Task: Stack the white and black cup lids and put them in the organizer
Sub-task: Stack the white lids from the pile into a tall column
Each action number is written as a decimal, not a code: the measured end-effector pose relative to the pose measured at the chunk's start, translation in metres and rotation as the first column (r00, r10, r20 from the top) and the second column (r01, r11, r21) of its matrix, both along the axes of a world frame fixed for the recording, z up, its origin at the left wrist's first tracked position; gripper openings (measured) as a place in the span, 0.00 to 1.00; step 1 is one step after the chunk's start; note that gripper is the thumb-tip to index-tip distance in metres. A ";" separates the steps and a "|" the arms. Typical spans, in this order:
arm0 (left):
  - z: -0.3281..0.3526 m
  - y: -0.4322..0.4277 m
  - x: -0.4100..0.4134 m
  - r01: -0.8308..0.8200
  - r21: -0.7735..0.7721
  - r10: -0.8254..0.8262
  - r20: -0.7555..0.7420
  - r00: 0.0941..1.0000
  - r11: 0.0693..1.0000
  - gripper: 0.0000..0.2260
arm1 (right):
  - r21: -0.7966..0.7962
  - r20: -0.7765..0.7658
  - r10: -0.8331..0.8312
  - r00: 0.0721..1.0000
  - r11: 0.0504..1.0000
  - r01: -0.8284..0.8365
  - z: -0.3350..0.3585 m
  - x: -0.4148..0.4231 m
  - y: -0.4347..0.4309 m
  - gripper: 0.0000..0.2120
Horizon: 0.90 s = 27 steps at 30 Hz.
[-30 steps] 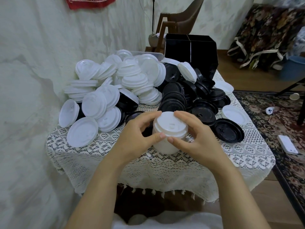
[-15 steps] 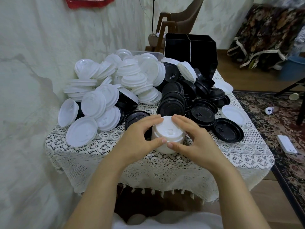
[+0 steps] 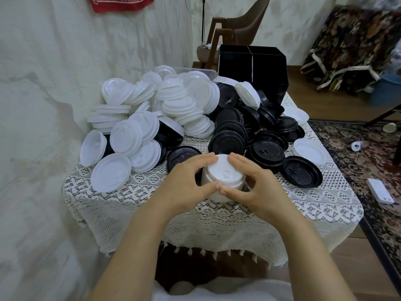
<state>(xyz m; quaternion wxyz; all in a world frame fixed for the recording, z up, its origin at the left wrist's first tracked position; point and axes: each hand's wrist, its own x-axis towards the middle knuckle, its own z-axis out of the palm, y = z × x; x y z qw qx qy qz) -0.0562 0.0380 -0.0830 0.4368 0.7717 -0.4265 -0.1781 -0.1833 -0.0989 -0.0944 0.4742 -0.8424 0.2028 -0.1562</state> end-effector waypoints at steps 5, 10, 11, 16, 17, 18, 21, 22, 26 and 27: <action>0.006 0.008 -0.007 -0.095 -0.095 0.108 0.148 0.983 0.991 0.22 | 0.000 0.019 -0.010 1.000 1.000 0.010 0.001 0.000 0.001 0.38; 0.012 0.029 0.016 -0.505 -0.234 0.555 0.414 0.721 0.831 0.16 | -0.022 0.005 -0.008 1.000 1.000 0.009 0.001 -0.002 0.001 0.38; 0.010 0.034 0.022 -0.562 -0.205 0.590 0.427 0.685 0.801 0.16 | -0.022 0.005 -0.009 1.000 1.000 0.009 0.000 -0.002 0.001 0.37; 0.004 0.048 0.033 -0.684 -0.050 0.627 0.453 0.634 0.728 0.21 | -0.005 0.012 -0.013 1.000 1.000 0.013 0.001 -0.001 0.002 0.37; 0.003 0.049 0.033 -0.689 -0.041 0.632 0.441 0.637 0.724 0.21 | 0.003 0.015 -0.013 1.000 1.000 0.013 0.000 -0.001 0.002 0.37; 0.003 0.049 0.033 -0.694 -0.032 0.639 0.423 0.642 0.719 0.21 | 0.009 0.020 -0.014 1.000 1.000 0.014 0.000 -0.001 0.003 0.37; 0.002 0.049 0.032 -0.707 0.004 0.655 0.372 0.658 0.707 0.24 | 0.016 0.026 -0.016 1.000 1.000 0.015 0.000 -0.002 0.003 0.36; 0.001 0.049 0.032 -0.709 0.010 0.657 0.365 0.659 0.705 0.25 | 0.016 0.028 -0.015 1.000 1.000 0.015 0.000 -0.002 0.003 0.36; 0.003 0.049 0.030 -0.720 -0.042 0.683 0.361 0.635 0.692 0.24 | 0.001 0.020 -0.015 1.000 1.000 0.015 0.000 -0.001 0.003 0.36; 0.005 0.049 0.029 -0.723 -0.078 0.694 0.365 0.620 0.687 0.23 | 0.001 0.018 -0.015 1.000 1.000 0.015 0.000 -0.001 0.002 0.36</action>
